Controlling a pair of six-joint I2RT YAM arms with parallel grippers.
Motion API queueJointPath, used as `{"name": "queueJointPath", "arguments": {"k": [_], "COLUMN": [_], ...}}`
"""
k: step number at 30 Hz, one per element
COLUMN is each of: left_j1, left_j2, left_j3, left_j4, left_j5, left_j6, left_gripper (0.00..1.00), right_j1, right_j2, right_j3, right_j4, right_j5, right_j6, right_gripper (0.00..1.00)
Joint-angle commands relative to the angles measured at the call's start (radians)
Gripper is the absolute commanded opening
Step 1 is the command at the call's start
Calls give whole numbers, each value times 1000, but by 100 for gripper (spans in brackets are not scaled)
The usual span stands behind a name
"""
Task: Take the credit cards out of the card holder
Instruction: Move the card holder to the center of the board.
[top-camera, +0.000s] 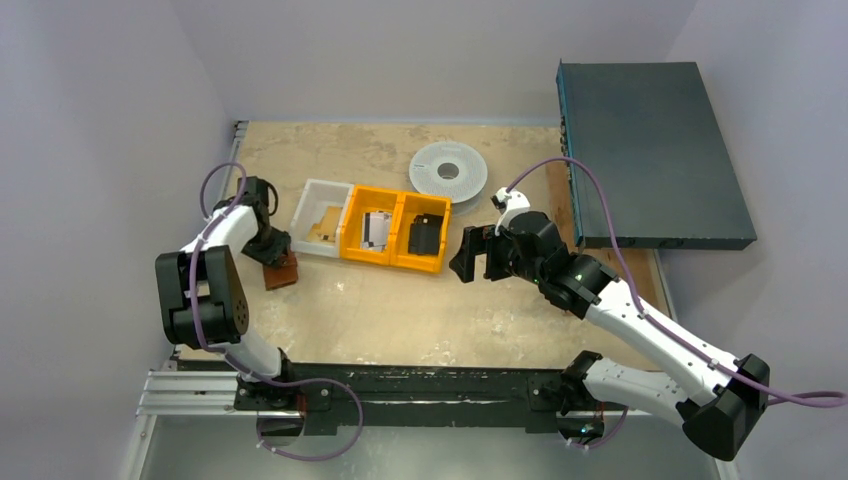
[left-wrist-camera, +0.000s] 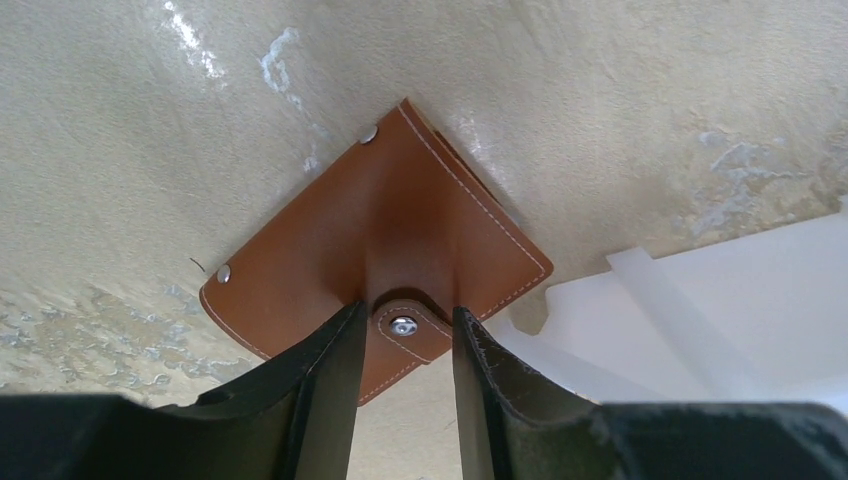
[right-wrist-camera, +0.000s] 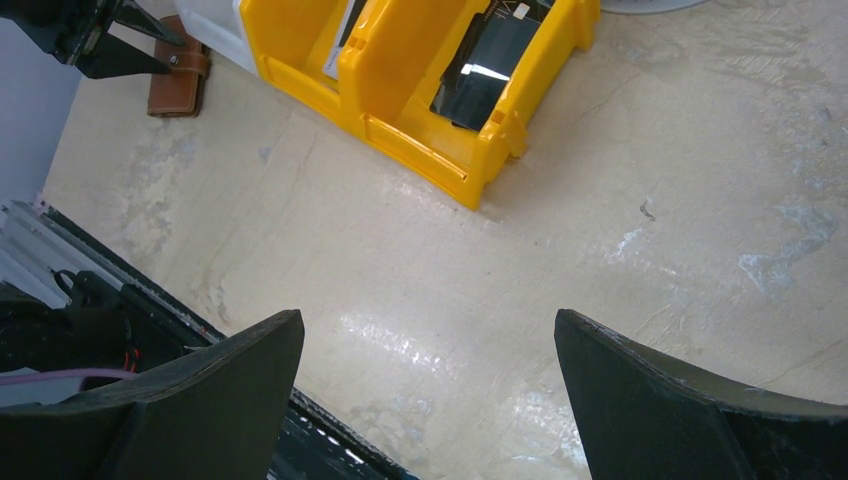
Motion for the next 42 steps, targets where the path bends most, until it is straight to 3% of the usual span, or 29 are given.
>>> {"name": "queueJointPath", "arguments": {"k": [1,5,11,17,21,25,31,36,42], "left_j1": [6,6,-26,-92,-223,-348,-654,-893,-1045], "left_j2": [12,8,-45,-184,-265,-350,-401,-329,-169], "left_j3": [-19,-42,-97,-134,-141,-184,-218,-103,24], "left_j4": [15,12,-26,-154,-283,-334,-362,-401,-282], "left_j5": [-13,-14,-34,-91,-140,-98,-27,-21,55], "left_j6": [-46,-61,-84,-117,-193,-288,-500,-644,-697], "left_gripper": [36,33,0,0,0,0,0,0,0], "right_j1": [0,0,0,-1,0,0,0,0,0], "right_j2": [-9,-7,-5,18,37,49,56,56,48], "right_j3": [-4,-10,-17,-11,-11,-12,-27,-39,-60], "right_j4": [39,50,64,87,100,104,109,98,91], "right_j5": [2,-5,-4,-34,-55,-62,-69,-67,-71], "right_j6": [-25,-18,-18,-12,-10,-9,1,3,14], "right_gripper": [99,99,99,99,99,99,99,99,99]}}
